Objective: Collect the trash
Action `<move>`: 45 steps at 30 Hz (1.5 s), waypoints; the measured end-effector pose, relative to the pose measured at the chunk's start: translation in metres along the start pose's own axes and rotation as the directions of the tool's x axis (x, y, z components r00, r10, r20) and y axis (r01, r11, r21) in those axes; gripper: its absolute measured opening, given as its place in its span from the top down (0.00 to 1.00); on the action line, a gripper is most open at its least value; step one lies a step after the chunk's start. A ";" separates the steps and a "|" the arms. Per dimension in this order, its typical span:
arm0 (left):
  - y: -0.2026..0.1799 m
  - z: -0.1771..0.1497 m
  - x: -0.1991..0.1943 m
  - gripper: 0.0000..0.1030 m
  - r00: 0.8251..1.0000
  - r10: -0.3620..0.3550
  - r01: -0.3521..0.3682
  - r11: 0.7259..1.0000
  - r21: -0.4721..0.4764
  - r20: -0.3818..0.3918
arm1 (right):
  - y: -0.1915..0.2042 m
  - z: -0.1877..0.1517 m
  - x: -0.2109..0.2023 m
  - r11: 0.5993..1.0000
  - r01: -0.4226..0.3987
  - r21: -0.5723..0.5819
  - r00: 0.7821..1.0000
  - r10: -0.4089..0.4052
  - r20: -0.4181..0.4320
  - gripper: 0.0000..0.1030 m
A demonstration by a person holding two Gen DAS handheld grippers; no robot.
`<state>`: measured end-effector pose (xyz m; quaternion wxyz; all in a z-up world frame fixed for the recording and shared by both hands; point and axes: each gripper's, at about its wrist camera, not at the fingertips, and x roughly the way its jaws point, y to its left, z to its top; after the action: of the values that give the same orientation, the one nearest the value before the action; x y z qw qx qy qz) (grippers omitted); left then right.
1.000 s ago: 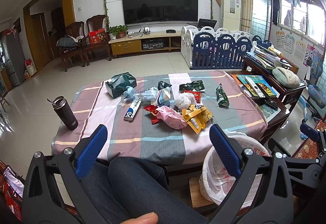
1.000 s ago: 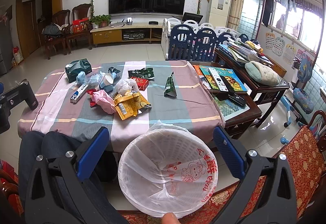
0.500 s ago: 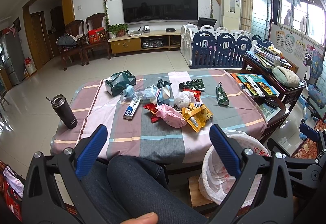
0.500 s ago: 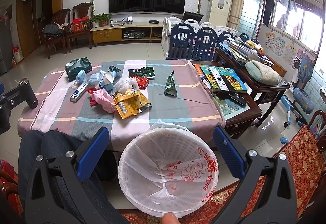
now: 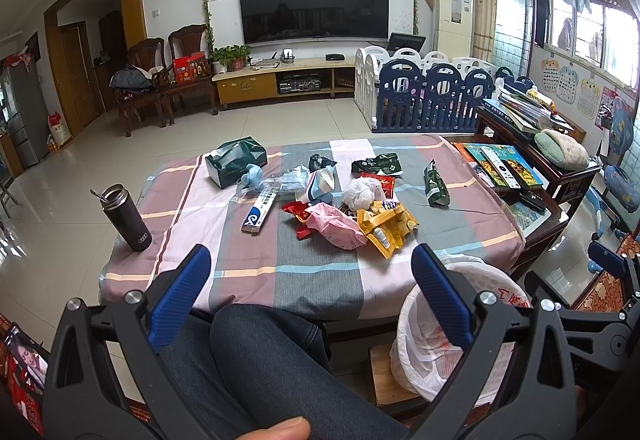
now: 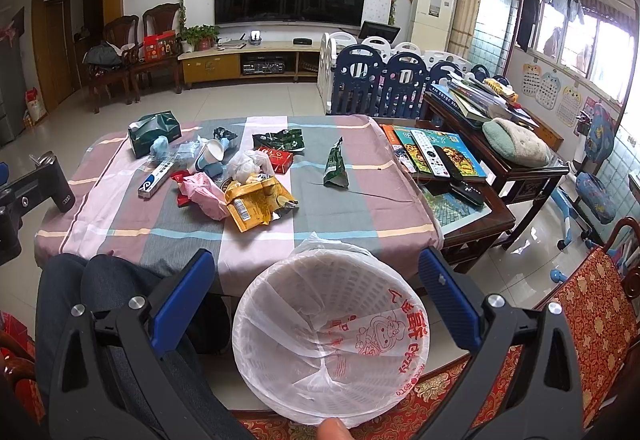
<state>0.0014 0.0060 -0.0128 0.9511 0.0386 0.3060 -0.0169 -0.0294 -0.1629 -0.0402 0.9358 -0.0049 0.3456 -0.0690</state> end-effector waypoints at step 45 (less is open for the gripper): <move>-0.006 -0.007 0.006 0.03 0.999 -0.013 0.013 1.000 0.000 -0.032 | -0.012 -0.003 -0.002 1.000 0.013 0.008 1.000 -0.013 -0.012 0.02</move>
<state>0.0018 0.0005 -0.0223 0.9459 0.0368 0.3215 -0.0222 -0.0343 -0.1740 -0.0407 0.9333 -0.0028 0.3509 -0.0766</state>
